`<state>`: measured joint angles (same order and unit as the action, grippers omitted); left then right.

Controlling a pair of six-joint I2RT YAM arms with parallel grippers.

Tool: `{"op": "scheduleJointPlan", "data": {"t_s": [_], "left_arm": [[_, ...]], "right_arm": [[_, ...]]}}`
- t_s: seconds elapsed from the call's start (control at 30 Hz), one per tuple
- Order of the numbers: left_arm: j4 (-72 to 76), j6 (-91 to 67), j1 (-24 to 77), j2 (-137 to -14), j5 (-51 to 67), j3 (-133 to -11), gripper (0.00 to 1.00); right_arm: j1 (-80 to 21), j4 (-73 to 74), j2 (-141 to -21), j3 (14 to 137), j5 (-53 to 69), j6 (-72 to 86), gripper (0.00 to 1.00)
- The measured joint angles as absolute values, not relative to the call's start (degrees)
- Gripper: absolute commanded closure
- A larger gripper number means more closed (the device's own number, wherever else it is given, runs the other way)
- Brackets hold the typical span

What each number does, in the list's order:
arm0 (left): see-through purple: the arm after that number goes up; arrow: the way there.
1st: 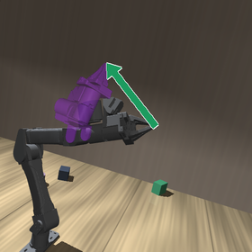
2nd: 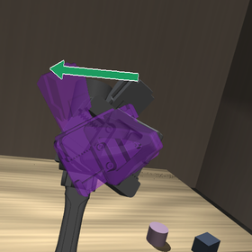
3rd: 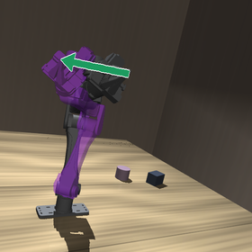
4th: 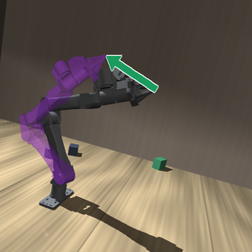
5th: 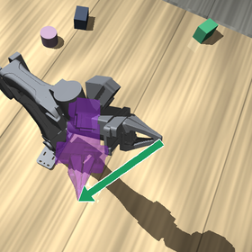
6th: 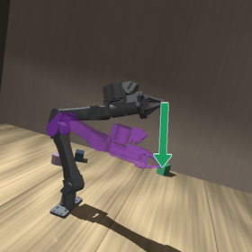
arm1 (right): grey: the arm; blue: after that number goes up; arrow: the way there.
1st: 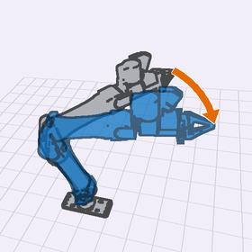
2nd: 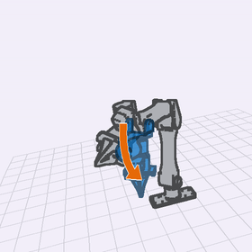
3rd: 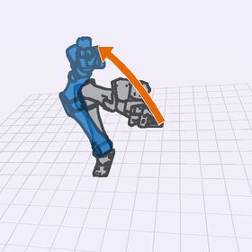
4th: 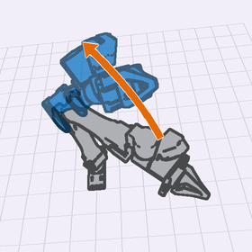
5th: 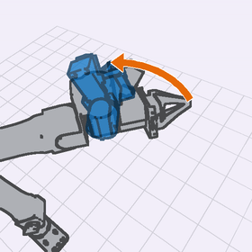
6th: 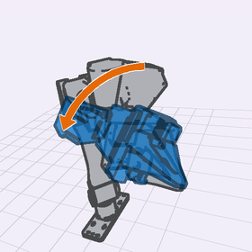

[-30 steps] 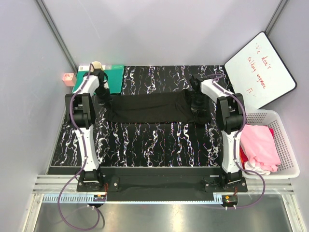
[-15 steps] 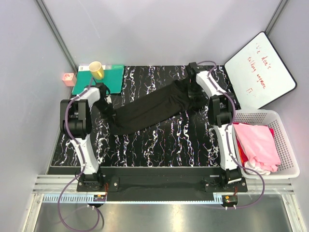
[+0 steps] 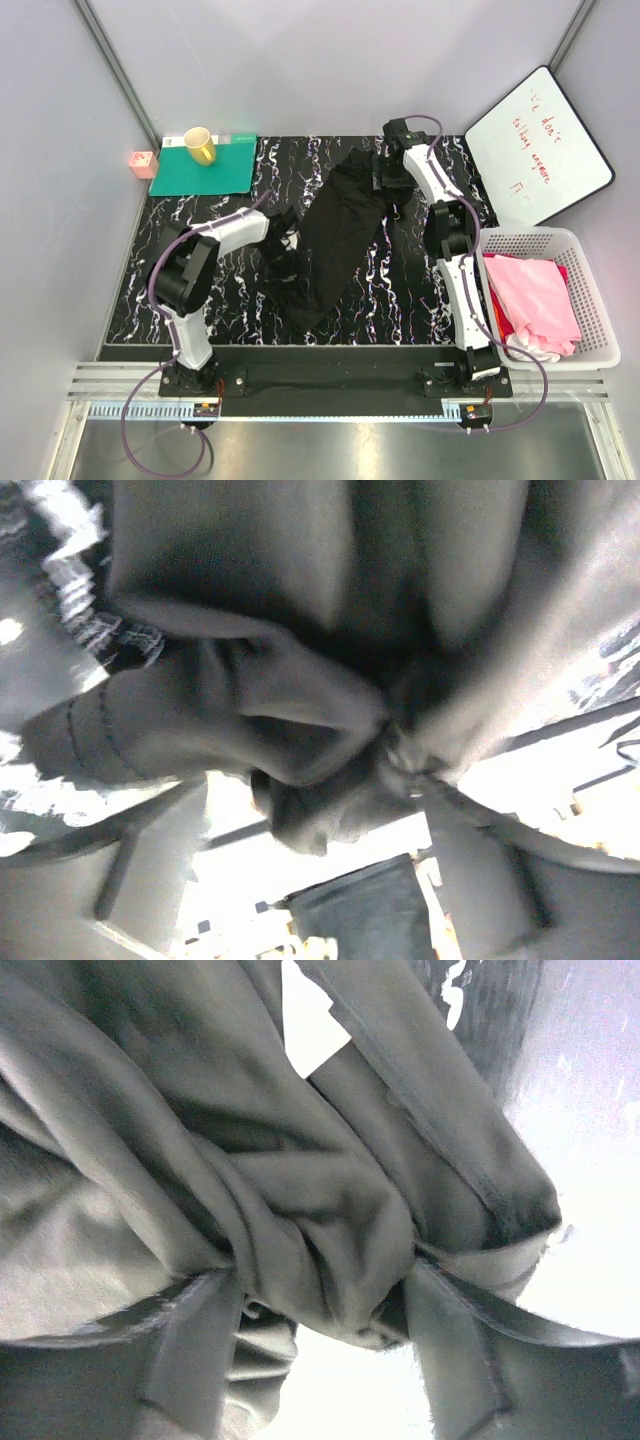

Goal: Fold and stack the t-shirts
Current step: Rotate the tshirt 90 degrees

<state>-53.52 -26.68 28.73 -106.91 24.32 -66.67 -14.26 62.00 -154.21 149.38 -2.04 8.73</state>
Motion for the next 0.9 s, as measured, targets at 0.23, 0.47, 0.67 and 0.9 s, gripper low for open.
{"op": "scheduleJointPlan", "data": {"t_s": [0.23,0.47,0.67,0.9], "left_arm": [[-61.7,-22.8,27.2,-102.5,15.3,-81.4,0.01],[-65.1,-17.4,26.0,-101.0,9.3,-89.7,0.01],[-66.4,-13.9,23.4,-110.8,7.1,-95.7,0.01],[-66.7,-11.9,21.4,-117.7,6.3,-103.8,0.01]], "right_arm": [[-14.3,62.0,-144.6,137.8,-3.0,7.0,0.00],[-14.2,61.5,-126.8,128.2,-4.0,7.9,0.00],[-12.8,60.8,-119.5,119.6,-3.2,12.6,0.04],[-9.0,60.1,-127.1,115.6,0.3,16.4,0.00]]}}
